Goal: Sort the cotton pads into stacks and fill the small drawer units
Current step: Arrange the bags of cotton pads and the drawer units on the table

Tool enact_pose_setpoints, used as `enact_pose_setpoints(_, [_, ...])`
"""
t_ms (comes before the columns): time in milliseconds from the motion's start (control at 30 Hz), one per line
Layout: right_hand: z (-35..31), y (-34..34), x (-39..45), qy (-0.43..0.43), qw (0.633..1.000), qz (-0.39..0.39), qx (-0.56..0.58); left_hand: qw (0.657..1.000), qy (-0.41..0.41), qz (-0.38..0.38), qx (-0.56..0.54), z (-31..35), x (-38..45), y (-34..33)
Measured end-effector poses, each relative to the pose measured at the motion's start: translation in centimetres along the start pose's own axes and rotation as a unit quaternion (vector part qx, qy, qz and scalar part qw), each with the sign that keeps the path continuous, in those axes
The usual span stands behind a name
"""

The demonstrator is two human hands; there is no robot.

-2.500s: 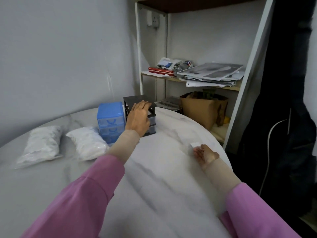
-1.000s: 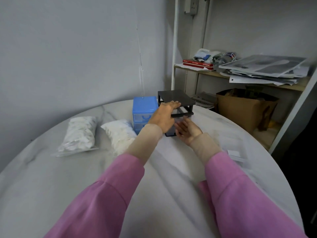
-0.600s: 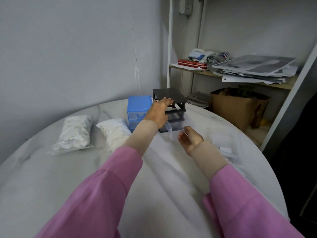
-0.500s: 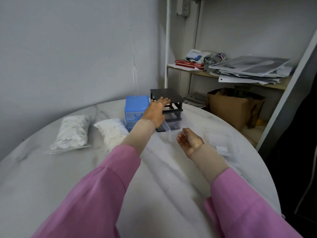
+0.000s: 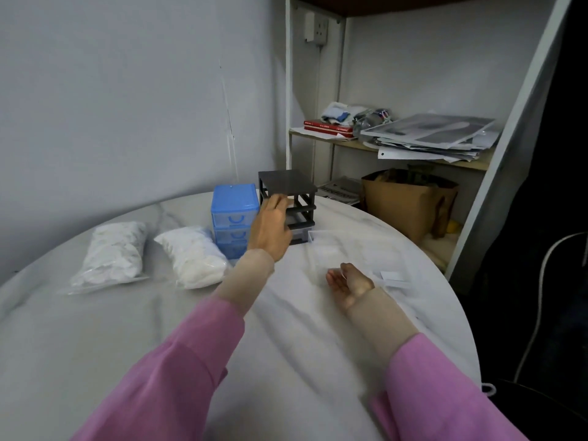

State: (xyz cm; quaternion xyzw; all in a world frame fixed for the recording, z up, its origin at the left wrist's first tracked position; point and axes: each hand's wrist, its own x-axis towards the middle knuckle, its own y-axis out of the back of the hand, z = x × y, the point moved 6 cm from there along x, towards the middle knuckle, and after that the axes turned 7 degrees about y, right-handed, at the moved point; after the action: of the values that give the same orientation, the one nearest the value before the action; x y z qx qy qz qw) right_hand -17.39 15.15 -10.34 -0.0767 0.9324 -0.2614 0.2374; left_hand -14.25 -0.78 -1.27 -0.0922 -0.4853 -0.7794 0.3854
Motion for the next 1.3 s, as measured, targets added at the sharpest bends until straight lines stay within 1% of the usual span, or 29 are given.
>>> enact_pose_setpoints(33, [-0.1,0.0,0.2,0.000,1.000,0.000,0.008,0.997,0.047,-0.006,-0.063,-0.6,-0.5,-0.6])
enact_pose_setpoints(67, [-0.3,0.0,0.1,0.004,1.000,0.000,0.015,0.986,0.100,-0.016,-0.134,-1.2,-0.9,-1.3])
enact_pose_setpoints(133, [-0.8,0.1,-0.1,0.016,1.000,0.003,0.024,0.945,0.208,-0.027,-0.251,-2.3,-1.7,-2.9])
enact_pose_setpoints(167, [-0.9,0.2,0.0,0.022,0.999,0.007,0.023,0.912,0.266,-0.034,-0.310,-2.9,-2.1,-3.6])
enact_pose_setpoints(200, [-1.0,0.4,0.0,0.022,1.000,0.013,0.018,0.866,0.323,-0.053,-0.379,-3.1,-2.6,-4.3])
enact_pose_setpoints(233, [-1.0,0.6,0.1,0.022,0.999,0.019,0.011,0.810,0.371,-0.084,-0.447,-3.1,-3.1,-5.1])
enact_pose_setpoints(267, [-1.0,0.9,0.1,0.024,0.999,0.025,0.002,0.758,0.405,-0.111,-0.498,-3.0,-3.6,-5.9])
enact_pose_setpoints(300, [-1.1,1.1,-0.1,0.026,0.999,0.028,-0.006,0.726,0.430,-0.124,-0.523,-2.9,-3.8,-6.3])
enact_pose_setpoints(333, [-1.3,1.2,-0.3,0.026,0.999,0.025,-0.012,0.708,0.451,-0.123,-0.530,-3.0,-4.1,-6.5])
enact_pose_setpoints(400, [-1.8,1.2,-0.7,0.027,0.999,0.014,-0.036,0.684,0.484,-0.107,-0.535,-3.4,-4.1,-6.7])
enact_pose_setpoints(467, [-2.8,0.7,-1.1,0.047,0.996,-0.001,-0.070,0.659,0.504,-0.104,-0.549,-3.5,-3.9,-6.9])
enact_pose_setpoints(600, [-4.4,-1.7,-0.4,0.086,0.987,-0.042,-0.125,0.630,0.521,-0.096,-0.568,-3.7,-3.4,-7.1])
enact_pose_setpoints(667, [-5.1,-3.3,0.5,0.130,0.968,-0.058,-0.205,0.618,0.523,-0.099,-0.578,-3.5,-3.3,-7.1])
enact_pose_setpoints(700, [-5.6,-4.1,1.2,0.168,0.945,-0.069,-0.272,0.611,0.524,-0.095,-0.585,-3.5,-3.2,-7.1])
enact_pose_setpoints(733, [-6.1,-5.0,1.9,0.216,0.907,-0.081,-0.351,0.602,0.528,-0.089,-0.593,-3.5,-3.1,-7.2])
enact_pose_setpoints(767, [-6.8,-6.0,2.3,0.268,0.855,-0.096,-0.433,0.595,0.532,-0.084,-0.597,-3.5,-3.0,-7.2])
enact_pose_setpoints(800, [-7.3,-7.0,2.6,0.318,0.790,-0.112,-0.512,0.591,0.535,-0.079,-0.599,-3.5,-2.9,-7.1])
enact_pose_setpoints(833, [-7.8,-8.2,2.7,0.364,0.718,-0.129,-0.579,0.587,0.536,-0.078,-0.601,-3.4,-2.9,-7.0])
enact_pose_setpoints(867, [-8.1,-9.5,2.6,0.403,0.647,-0.149,-0.630,0.583,0.536,-0.079,-0.605,-3.3,-2.8,-7.0])
enact_pose_setpoints(900, [-8.3,-10.6,2.4,0.434,0.588,-0.170,-0.661,0.579,0.536,-0.082,-0.609,-3.1,-2.7,-7.1])
enact_pose_setpoints(933, [-8.5,-11.6,2.4,0.454,0.543,-0.189,-0.681,0.576,0.536,-0.086,-0.612,-2.9,-2.7,-7.2])
enact_pose_setpoints(967, [-8.5,-12.4,2.5,0.464,0.509,-0.204,-0.696,0.572,0.535,-0.088,-0.615,-2.6,-2.6,-7.2])
enact_pose_setpoints(1000, [-8.6,-12.9,2.8,0.461,0.487,-0.216,-0.710,0.568,0.534,-0.090,-0.619,-2.4,-2.5,-7.3])
enact_pose_setpoints(1133, [-7.5,-13.5,4.3,0.409,0.441,-0.256,-0.757,0.547,0.536,-0.081,-0.637,-2.5,-2.2,-7.7])
enact_pose_setpoints(1233, [-7.4,-13.7,4.7,0.413,0.407,-0.262,-0.771,0.522,0.541,-0.076,-0.655,-2.8,-2.3,-8.1])
enact_pose_setpoints(1300, [-7.8,-13.6,4.8,0.419,0.395,-0.258,-0.776,0.523,0.544,-0.080,-0.652,-2.9,-2.6,-8.2])
